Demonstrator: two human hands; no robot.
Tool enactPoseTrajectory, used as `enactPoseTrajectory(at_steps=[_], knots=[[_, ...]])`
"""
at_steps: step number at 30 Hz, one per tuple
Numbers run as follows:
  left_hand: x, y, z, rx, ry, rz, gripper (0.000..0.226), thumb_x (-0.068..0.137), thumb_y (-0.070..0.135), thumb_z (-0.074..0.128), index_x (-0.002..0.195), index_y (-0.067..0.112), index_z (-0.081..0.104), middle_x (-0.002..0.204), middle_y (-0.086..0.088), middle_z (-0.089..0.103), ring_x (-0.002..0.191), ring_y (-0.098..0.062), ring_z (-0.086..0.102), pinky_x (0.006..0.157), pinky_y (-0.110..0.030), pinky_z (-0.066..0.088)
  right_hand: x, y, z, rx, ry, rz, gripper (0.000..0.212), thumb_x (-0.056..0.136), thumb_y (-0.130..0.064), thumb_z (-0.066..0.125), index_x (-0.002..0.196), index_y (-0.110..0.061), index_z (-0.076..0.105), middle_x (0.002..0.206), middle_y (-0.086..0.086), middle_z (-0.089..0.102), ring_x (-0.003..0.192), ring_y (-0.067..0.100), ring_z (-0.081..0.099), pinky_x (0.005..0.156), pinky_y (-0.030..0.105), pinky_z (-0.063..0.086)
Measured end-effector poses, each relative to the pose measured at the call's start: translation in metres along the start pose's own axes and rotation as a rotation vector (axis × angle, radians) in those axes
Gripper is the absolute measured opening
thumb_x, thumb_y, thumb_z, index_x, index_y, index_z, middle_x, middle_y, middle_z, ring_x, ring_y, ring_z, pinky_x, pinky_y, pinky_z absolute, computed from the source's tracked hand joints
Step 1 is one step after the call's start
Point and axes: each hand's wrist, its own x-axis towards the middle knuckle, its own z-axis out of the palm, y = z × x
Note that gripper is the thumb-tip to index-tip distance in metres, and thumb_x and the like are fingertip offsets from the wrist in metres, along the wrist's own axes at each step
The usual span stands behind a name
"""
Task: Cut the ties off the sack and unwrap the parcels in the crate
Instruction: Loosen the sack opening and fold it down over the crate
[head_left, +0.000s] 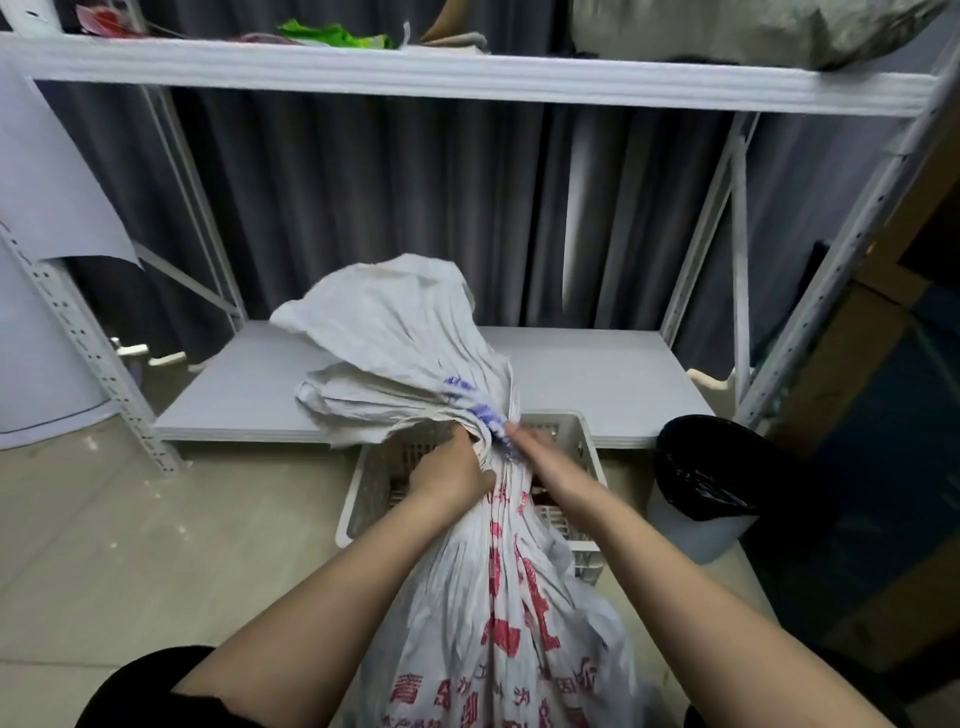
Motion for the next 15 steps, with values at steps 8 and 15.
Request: enactPoseTrajectory(at_steps=[8, 15], knots=[[0.009, -0.018, 0.011, -0.417, -0.159, 0.129, 0.072, 0.084, 0.046, 0.058, 0.144, 0.016, 0.033, 0.141, 0.0, 0.049, 0.124, -0.024, 0.052, 0.101, -0.031, 0.041, 0.006, 0.025, 0.009, 0.423, -0.071, 0.349, 0.07, 0.088, -0.069, 0.038, 0.109, -0.01, 0.07, 0.1, 0.019, 0.073, 0.082, 0.03, 0.072, 0.088, 0.041, 0.053], [0.03, -0.075, 0.005, -0.82, 0.147, -0.206, 0.039, 0.093, 0.029, 0.056, 0.121, 0.003, 0.061, 0.116, -0.014, 0.065, 0.107, -0.028, 0.061, 0.082, -0.027, 0.043, -0.007, 0.008, -0.039, 0.121, -0.027, 0.225, 0.031, 0.087, -0.036, 0.064, 0.099, -0.008, 0.063, 0.084, 0.012, 0.075, 0.069, 0.023, 0.072, 0.075, 0.036, 0.059]])
